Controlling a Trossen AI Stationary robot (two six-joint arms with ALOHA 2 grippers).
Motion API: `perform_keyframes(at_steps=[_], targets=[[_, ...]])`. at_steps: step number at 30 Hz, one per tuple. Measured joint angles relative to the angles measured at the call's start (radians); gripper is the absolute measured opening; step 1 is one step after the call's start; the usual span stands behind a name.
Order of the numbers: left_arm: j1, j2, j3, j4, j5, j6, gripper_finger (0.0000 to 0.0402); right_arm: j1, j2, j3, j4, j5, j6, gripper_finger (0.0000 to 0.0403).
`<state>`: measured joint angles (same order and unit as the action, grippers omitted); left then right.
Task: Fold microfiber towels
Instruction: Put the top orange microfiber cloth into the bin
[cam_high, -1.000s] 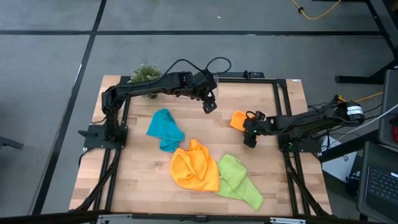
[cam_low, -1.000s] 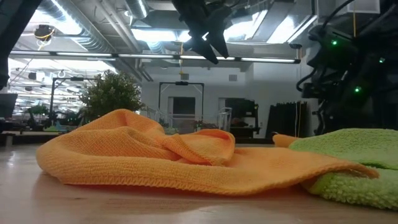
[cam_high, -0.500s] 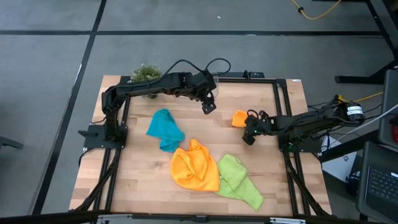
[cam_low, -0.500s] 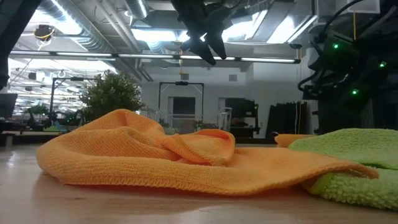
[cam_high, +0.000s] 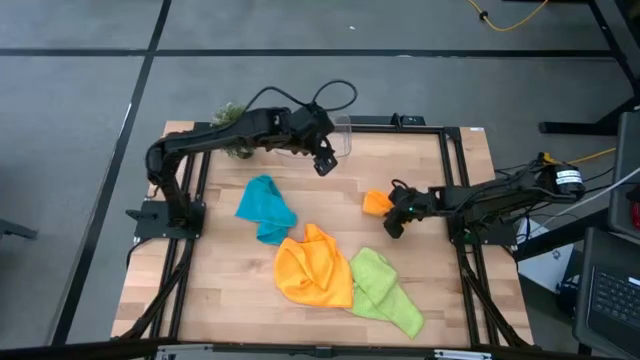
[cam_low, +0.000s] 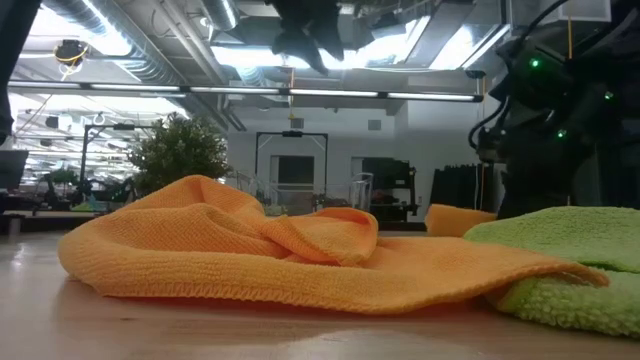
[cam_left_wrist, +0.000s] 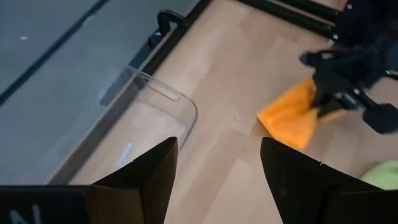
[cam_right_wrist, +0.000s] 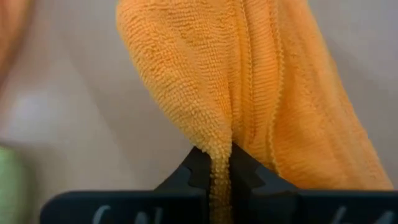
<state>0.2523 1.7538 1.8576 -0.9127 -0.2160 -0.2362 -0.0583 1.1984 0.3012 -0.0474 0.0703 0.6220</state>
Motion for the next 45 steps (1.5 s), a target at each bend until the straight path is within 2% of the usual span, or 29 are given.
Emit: perform_keyframes(at_steps=[9,13,16,22,27,31,39,45], targets=[[0.000,-0.040,0.000,-0.015,-0.038,0.000,0.0225,-0.005,0.000,0.000,0.092,-0.079,0.030,0.0020],[0.000,-0.039,0.000,-0.015,-0.038,0.000,0.0225,-0.014,-0.001,0.001,0.219,-0.069,0.048,0.0020],[0.000,-0.039,0.000,-0.025,-0.038,0.000,0.0225,-0.043,-0.002,0.002,0.303,-0.023,0.052,0.0020],[0.000,-0.039,0.000,-0.023,-0.038,0.000,0.0225,-0.111,-0.002,0.107,0.313,-0.004,-0.064,0.0020],[-0.001,-0.039,0.000,-0.037,-0.038,0.000,0.0225,-0.178,0.002,0.271,0.286,-0.003,-0.236,0.0020],[-0.008,-0.040,0.000,-0.060,-0.038,0.000,0.0225,-0.251,0.064,0.451,0.172,-0.003,-0.394,0.0020],[-0.042,-0.107,0.000,-0.096,-0.058,-0.001,0.0225,-0.393,0.404,0.866,0.007,-0.079,-0.676,0.0020],[-0.053,-0.157,0.000,-0.135,-0.087,-0.001,0.0225,-0.455,0.649,1.166,-0.195,-0.200,-0.897,0.0020]])
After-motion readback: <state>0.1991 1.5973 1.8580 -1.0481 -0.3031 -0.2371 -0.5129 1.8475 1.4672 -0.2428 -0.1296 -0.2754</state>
